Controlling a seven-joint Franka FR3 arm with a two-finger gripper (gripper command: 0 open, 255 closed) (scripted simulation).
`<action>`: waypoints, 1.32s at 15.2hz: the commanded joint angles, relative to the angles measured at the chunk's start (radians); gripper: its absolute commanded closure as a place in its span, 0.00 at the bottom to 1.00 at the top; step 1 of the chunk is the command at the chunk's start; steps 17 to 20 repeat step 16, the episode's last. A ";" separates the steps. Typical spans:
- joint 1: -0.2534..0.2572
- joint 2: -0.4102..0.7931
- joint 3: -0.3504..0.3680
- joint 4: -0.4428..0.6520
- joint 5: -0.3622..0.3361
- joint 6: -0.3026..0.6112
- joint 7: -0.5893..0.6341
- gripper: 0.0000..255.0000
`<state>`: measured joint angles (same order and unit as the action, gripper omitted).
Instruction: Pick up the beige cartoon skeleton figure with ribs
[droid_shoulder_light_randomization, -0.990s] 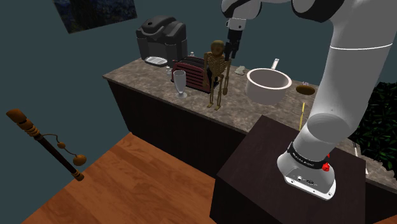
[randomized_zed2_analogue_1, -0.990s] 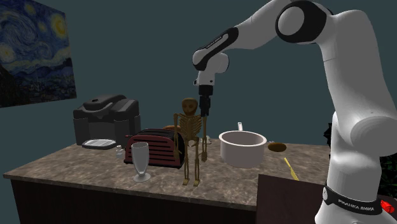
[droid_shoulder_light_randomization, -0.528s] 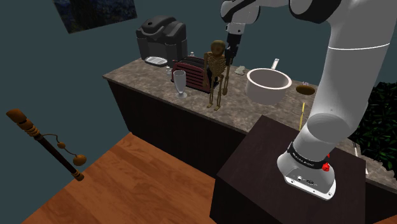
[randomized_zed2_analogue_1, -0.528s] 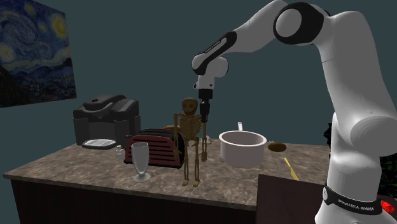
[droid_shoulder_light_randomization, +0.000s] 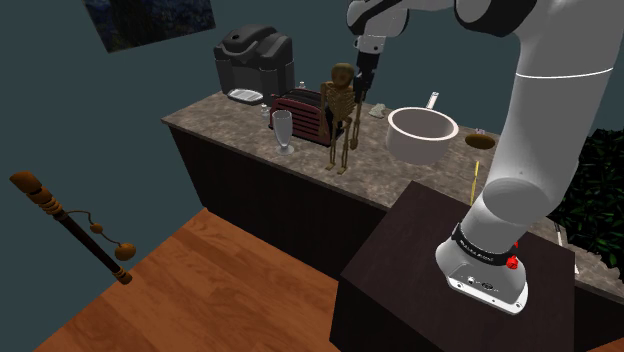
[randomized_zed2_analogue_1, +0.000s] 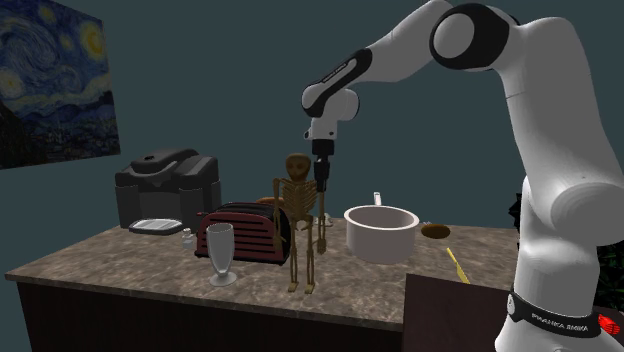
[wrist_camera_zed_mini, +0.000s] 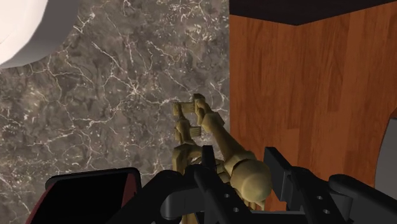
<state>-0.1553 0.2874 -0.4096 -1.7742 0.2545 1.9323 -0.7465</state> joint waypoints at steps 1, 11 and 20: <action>0.000 -0.007 -0.002 0.013 -0.004 -0.019 0.003 1.00; -0.001 -0.040 -0.008 0.106 -0.025 -0.139 0.029 1.00; -0.002 -0.046 -0.010 0.140 -0.030 -0.179 0.036 1.00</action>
